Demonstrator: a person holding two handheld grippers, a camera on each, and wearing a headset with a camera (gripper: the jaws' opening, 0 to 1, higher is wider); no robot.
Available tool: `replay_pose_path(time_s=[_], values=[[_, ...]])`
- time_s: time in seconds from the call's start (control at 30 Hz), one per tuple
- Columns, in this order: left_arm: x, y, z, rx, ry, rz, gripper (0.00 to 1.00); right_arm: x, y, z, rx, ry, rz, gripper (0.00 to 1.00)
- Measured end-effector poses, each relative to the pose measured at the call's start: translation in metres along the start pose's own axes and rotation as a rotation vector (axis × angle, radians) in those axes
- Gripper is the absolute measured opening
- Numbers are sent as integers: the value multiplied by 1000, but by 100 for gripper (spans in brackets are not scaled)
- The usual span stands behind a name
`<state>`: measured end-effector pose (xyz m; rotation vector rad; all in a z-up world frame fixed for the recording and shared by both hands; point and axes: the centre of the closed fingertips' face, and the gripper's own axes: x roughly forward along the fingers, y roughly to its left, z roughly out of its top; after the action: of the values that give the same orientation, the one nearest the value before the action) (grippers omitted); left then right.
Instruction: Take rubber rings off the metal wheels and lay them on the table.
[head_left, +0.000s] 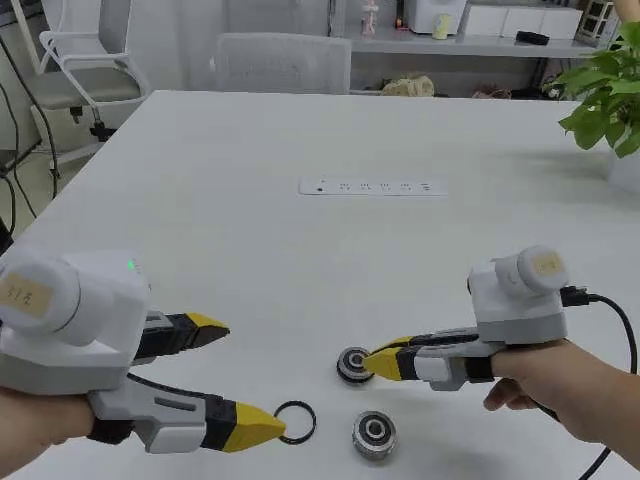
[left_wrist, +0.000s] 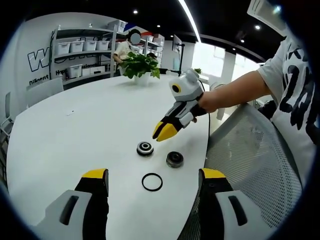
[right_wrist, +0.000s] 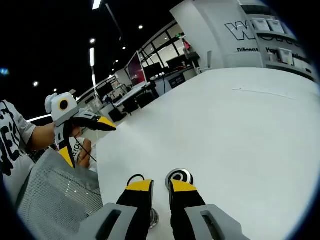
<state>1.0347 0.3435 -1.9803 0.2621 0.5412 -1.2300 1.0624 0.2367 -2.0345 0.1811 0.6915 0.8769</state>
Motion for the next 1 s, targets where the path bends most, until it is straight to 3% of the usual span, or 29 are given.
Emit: replay_pose_path(time_s=[0.73,1.0], values=[[22,17,10,-5,8,-10,70,-7,-18,-2,-54,12,-46,13],[35,19,8,-4,23,-21,68,-8,-24,-9,-99,35,-67,16]])
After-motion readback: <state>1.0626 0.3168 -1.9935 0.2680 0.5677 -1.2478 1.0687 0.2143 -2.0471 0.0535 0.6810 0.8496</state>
